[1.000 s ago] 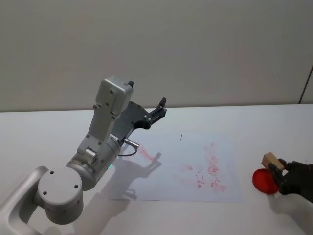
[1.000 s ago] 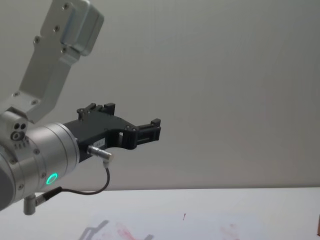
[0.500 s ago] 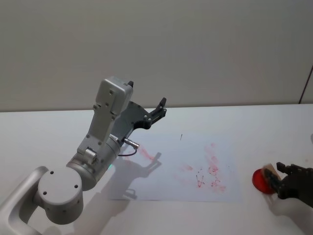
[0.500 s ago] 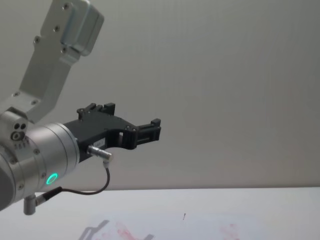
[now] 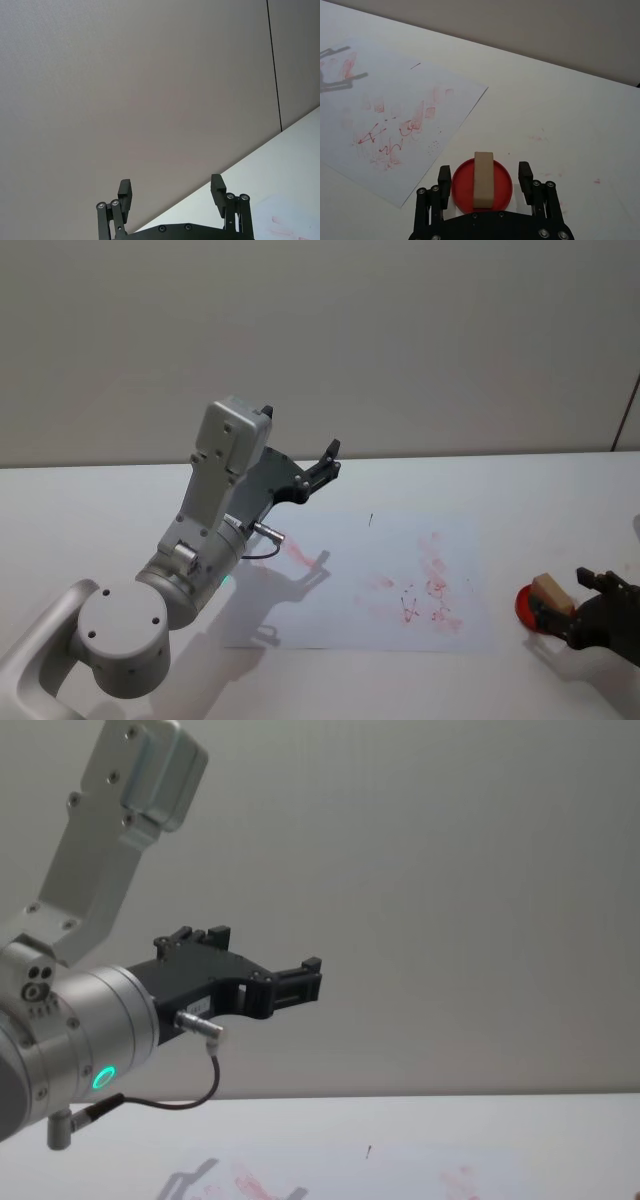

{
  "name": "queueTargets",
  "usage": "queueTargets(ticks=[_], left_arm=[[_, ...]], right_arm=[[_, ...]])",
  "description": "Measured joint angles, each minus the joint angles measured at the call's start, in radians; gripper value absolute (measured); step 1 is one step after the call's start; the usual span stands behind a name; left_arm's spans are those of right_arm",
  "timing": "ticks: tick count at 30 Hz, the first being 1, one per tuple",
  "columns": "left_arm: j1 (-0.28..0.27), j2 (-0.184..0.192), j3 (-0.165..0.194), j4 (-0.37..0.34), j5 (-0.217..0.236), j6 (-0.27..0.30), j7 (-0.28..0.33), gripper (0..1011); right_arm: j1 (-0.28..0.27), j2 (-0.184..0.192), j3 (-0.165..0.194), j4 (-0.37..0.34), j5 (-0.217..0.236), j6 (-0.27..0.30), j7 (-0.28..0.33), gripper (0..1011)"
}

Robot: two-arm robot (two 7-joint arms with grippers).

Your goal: Use the one hand to pick up the stamp and affix it onto the A4 paper.

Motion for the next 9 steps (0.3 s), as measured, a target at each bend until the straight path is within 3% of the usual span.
queueTargets(ticks=[5, 9], left_arm=[[0.000, 0.000, 0.000, 0.000, 0.000, 0.000, 0.000, 1001], [0.000, 0.000, 0.000, 0.000, 0.000, 0.000, 0.000, 1001]], right_arm=[[0.000, 0.000, -0.001, 0.001, -0.001, 0.001, 0.001, 934], [0.000, 0.000, -0.001, 0.001, -0.001, 0.001, 0.001, 1001]])
